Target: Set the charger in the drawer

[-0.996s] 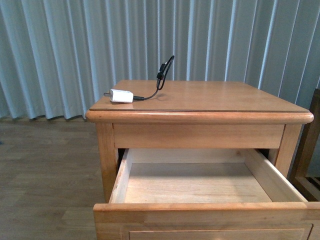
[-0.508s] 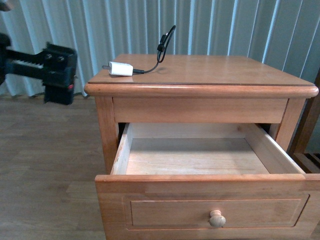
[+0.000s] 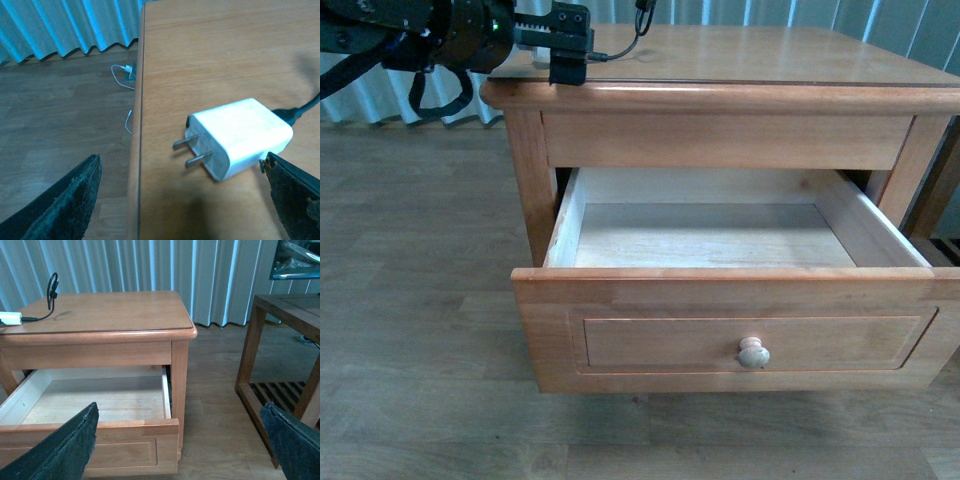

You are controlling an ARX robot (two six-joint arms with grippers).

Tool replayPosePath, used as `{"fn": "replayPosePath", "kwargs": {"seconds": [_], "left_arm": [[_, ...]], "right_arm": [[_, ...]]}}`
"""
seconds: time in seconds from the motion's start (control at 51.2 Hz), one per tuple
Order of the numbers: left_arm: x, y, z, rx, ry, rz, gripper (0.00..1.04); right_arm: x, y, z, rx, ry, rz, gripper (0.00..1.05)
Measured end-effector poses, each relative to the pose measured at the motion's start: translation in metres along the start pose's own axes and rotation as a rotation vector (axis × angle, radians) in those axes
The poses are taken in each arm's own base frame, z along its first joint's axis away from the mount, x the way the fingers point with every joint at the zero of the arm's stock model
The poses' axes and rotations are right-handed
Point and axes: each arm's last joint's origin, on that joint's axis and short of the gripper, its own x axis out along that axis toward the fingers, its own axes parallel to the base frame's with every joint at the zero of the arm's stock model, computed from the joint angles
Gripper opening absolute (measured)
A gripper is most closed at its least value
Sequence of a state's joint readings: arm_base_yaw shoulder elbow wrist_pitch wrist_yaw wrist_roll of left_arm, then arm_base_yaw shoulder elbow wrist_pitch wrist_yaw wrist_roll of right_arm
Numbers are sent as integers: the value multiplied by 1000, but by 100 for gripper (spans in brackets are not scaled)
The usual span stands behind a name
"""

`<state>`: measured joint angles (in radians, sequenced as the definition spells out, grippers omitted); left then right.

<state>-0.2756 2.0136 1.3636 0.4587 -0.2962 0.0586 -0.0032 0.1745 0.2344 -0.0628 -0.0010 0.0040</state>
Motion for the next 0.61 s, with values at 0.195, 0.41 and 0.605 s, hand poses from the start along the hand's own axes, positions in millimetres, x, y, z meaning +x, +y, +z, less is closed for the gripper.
{"fn": "replayPosePath", "kwargs": {"seconds": [0.195, 0.41, 0.605], "left_arm": [[23, -19, 3, -34, -12, -24, 99], [36, -35, 5, -59, -13, -23, 99], [44, -38, 5, -83, -16, -8, 95]], "right_arm": [[0, 0, 0, 0, 0, 0, 97], [0, 0, 0, 0, 0, 0, 97], [0, 0, 0, 0, 0, 0, 97]]}}
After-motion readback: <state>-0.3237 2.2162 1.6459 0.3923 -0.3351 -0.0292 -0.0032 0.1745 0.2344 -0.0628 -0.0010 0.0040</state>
